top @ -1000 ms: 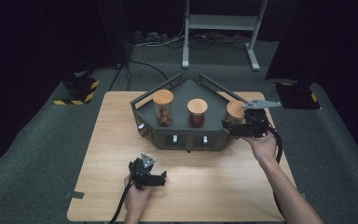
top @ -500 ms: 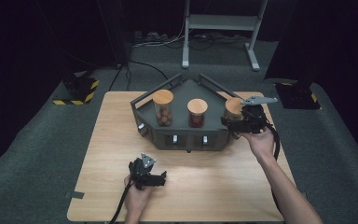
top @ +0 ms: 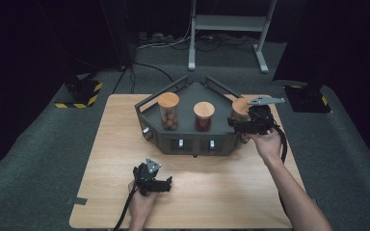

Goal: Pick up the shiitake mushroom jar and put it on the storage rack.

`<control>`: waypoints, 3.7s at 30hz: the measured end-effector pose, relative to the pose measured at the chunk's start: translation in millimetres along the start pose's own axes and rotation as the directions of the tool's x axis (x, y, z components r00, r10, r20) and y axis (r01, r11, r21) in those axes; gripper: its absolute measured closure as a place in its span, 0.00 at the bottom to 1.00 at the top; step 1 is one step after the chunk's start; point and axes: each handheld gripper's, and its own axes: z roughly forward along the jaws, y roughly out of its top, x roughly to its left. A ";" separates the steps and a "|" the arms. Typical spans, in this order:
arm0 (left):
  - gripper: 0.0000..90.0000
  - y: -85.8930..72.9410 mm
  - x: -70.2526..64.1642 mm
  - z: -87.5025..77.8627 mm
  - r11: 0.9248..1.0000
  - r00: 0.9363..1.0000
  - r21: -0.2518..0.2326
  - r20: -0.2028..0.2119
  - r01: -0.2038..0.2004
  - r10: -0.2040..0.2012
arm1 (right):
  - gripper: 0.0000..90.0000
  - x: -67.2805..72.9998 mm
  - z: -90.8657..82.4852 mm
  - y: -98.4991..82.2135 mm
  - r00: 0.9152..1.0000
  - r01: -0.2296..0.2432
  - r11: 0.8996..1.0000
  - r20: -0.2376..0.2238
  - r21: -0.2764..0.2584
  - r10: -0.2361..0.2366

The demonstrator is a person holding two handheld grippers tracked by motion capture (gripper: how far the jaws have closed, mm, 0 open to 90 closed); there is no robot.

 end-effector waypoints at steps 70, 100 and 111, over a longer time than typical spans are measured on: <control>0.02 -0.1 0.1 -0.2 1.000 1.000 0.002 0.001 -0.002 0.002 | 0.28 -9.1 40.8 10.7 0.998 -0.046 0.998 0.032 0.050 0.045; 0.02 -0.1 0.1 -0.1 1.000 1.000 0.001 0.002 -0.002 0.002 | 0.28 -11.6 54.2 3.4 0.998 -0.056 0.996 0.043 0.065 0.053; 0.02 -0.1 0.0 -0.1 1.000 1.000 0.001 0.002 -0.002 0.002 | 0.28 -11.8 57.2 1.8 0.997 -0.062 0.996 0.042 0.065 0.059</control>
